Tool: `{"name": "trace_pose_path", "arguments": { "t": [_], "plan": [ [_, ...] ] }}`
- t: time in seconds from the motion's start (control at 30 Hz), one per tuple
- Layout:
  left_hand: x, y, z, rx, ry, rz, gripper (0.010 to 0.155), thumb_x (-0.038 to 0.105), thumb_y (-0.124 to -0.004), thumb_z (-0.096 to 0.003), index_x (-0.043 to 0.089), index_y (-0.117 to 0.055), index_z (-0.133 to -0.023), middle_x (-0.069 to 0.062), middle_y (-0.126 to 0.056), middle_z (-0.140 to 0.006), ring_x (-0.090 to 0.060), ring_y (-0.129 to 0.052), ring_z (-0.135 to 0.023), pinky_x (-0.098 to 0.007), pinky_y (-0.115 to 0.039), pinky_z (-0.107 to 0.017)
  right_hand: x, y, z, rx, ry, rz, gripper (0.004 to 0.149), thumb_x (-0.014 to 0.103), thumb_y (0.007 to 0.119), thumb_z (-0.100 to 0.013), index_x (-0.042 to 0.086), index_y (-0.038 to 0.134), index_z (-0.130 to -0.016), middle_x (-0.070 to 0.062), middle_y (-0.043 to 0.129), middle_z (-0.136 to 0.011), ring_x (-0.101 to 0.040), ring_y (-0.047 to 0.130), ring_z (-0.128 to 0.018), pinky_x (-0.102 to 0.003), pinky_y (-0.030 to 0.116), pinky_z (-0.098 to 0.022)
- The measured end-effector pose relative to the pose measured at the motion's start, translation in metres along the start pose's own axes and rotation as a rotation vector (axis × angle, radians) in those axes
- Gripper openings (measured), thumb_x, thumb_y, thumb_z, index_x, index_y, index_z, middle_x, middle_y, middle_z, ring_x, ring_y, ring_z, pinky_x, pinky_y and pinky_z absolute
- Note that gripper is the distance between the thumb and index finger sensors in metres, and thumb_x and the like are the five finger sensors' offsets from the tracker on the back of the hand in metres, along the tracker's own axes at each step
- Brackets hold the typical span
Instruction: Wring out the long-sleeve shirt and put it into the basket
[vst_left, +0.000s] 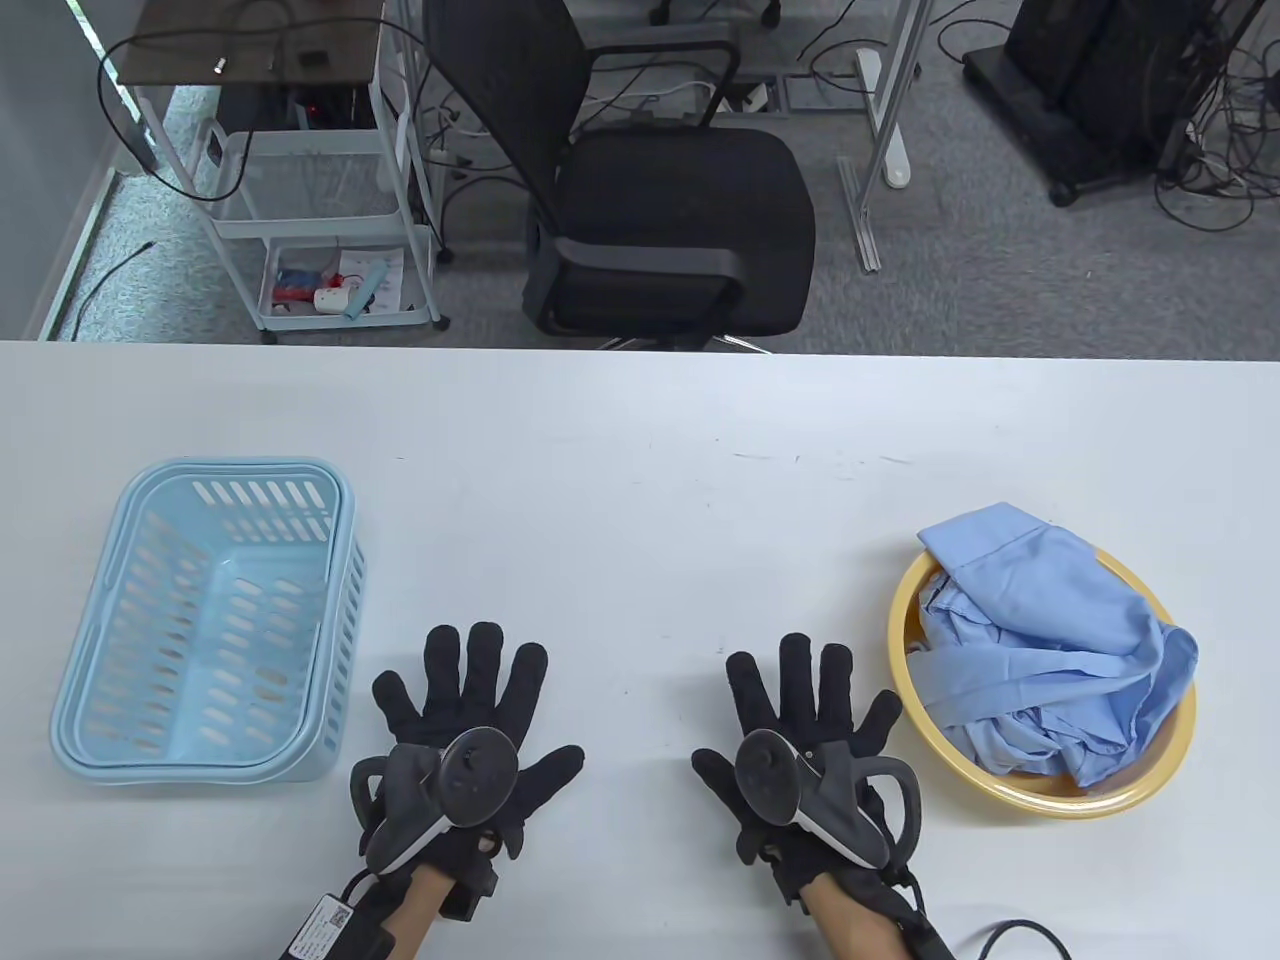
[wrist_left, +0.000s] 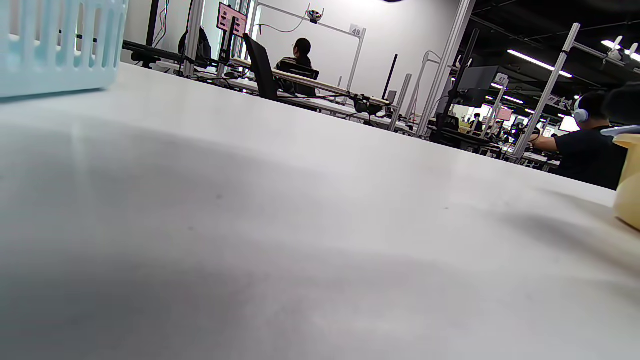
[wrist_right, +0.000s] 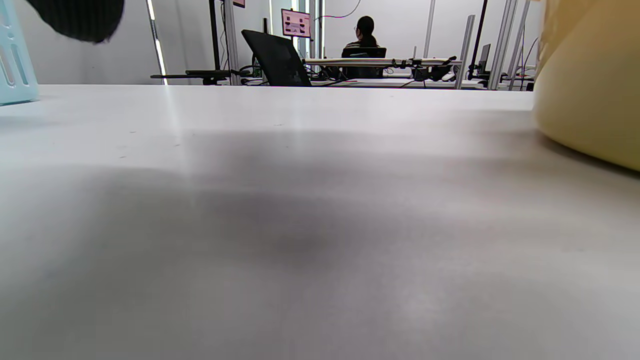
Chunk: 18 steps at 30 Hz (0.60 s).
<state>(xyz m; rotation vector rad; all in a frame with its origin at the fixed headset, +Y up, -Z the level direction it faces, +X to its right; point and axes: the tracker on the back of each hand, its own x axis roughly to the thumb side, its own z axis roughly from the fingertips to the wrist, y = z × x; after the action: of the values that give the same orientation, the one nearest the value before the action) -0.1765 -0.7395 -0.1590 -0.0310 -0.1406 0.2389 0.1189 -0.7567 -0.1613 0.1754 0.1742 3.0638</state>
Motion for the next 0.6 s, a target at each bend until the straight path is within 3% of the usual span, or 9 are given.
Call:
{"name": "trace_pose_path", "arguments": {
  "t": [0.6],
  "plan": [
    [-0.004,0.007,0.002,0.026,0.016,0.017,0.098,0.088,-0.057,-0.0319,0.039,-0.038,-0.114,0.003,-0.011,-0.121,-0.039,-0.009,-0.116,-0.079,-0.02,-0.072,-0.003,-0.015,0.007,-0.092,-0.01,-0.071,0.093,0.076,0.062,-0.05,0.03,0.01,-0.112,-0.014,-0.006,-0.114,-0.05,0.006,-0.106,-0.087,0.021,-0.063]
  ]
}}
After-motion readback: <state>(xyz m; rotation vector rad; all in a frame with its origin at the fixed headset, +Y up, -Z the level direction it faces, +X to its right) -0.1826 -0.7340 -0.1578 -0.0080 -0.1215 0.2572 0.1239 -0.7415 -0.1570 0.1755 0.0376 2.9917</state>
